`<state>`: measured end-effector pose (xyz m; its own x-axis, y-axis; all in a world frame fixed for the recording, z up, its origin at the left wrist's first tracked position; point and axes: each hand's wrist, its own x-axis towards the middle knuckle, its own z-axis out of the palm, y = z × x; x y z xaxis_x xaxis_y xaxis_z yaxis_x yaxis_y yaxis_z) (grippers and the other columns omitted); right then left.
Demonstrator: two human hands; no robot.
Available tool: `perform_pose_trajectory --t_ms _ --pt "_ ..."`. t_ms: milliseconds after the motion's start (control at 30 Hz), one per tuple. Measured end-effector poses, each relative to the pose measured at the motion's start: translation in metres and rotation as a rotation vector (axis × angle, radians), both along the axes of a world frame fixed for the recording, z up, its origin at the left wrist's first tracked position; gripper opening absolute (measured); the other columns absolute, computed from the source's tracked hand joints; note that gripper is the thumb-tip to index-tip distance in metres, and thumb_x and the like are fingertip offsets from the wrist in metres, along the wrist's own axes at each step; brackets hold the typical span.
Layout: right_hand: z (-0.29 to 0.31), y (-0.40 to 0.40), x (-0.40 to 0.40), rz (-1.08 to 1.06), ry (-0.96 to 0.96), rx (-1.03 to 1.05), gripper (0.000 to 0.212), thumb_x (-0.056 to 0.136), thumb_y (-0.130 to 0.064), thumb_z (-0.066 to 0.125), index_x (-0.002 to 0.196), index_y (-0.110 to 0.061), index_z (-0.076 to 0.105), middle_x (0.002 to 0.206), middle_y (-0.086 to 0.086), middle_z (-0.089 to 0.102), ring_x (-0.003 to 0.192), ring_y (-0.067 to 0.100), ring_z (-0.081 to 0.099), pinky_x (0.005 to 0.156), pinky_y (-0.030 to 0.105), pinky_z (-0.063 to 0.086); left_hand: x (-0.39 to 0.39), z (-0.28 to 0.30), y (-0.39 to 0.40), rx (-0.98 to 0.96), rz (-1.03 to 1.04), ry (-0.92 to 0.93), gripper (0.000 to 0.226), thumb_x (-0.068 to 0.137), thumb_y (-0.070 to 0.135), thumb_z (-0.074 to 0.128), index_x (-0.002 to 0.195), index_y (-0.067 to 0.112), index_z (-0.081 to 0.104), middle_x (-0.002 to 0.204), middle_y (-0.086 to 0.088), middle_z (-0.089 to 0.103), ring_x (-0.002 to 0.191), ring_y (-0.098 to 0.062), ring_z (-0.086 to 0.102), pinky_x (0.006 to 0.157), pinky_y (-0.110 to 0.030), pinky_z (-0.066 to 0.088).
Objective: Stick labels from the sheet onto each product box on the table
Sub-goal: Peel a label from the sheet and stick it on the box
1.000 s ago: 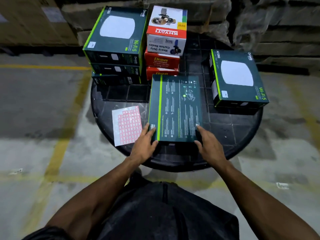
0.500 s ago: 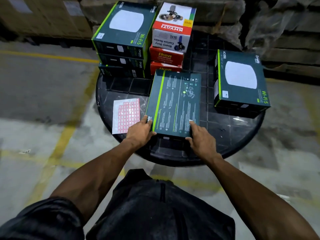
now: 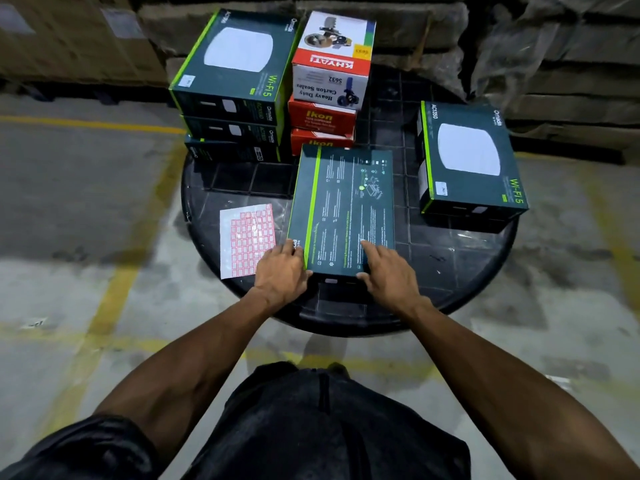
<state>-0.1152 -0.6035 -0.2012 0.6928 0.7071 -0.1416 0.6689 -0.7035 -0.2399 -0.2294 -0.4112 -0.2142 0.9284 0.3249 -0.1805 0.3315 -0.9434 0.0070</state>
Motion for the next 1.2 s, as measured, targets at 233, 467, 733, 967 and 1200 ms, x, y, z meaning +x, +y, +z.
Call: perform_pose_trajectory --t_ms 233,467,733,967,1200 --pt "-0.001 0.011 -0.003 0.006 0.025 0.010 0.069 0.093 -0.035 0.062 0.150 -0.018 0.026 0.136 0.004 0.051 0.120 0.023 0.049 0.094 0.037 0.047 0.001 -0.009 -0.011 -0.097 -0.027 -0.034 0.065 0.096 0.057 0.039 0.147 0.016 0.034 0.156 -0.008 0.029 0.144 -0.027 0.023 0.115 -0.040 0.028" --pt "-0.005 0.015 -0.006 0.007 -0.013 -0.023 0.068 0.093 -0.033 0.063 0.148 -0.019 0.025 0.126 0.005 0.054 0.106 0.023 0.052 0.084 0.037 0.049 0.006 -0.011 -0.016 -0.092 0.024 -0.070 0.054 0.097 0.050 0.043 0.137 0.013 0.047 0.147 -0.009 0.041 0.136 -0.026 0.033 0.108 -0.039 0.037" --pt "-0.008 0.017 -0.007 -0.001 -0.051 -0.032 0.070 0.092 -0.030 0.063 0.149 -0.023 0.023 0.122 0.004 0.053 0.104 0.025 0.051 0.083 0.035 0.043 0.006 -0.008 -0.021 -0.138 0.011 -0.156 0.043 0.095 0.039 0.053 0.127 0.010 0.056 0.135 -0.007 0.050 0.125 -0.026 0.044 0.101 -0.036 0.041" --pt "-0.007 0.017 -0.008 -0.010 -0.031 -0.011 0.066 0.092 -0.030 0.063 0.147 -0.023 0.027 0.122 0.003 0.053 0.105 0.023 0.050 0.086 0.034 0.042 -0.020 -0.025 -0.030 -0.154 -0.137 -0.232 0.042 0.081 0.010 0.068 0.123 0.007 0.063 0.124 -0.011 0.062 0.115 -0.031 0.055 0.091 -0.041 0.053" --pt "-0.008 0.007 -0.003 -0.039 0.185 0.236 0.023 0.091 -0.022 0.067 0.109 -0.020 0.054 0.111 -0.001 0.052 0.101 0.019 0.050 0.081 0.033 0.045 -0.020 -0.020 -0.033 -0.060 -0.199 -0.084 0.056 0.086 0.015 0.062 0.140 0.005 0.049 0.142 -0.013 0.050 0.133 -0.031 0.042 0.111 -0.036 0.035"
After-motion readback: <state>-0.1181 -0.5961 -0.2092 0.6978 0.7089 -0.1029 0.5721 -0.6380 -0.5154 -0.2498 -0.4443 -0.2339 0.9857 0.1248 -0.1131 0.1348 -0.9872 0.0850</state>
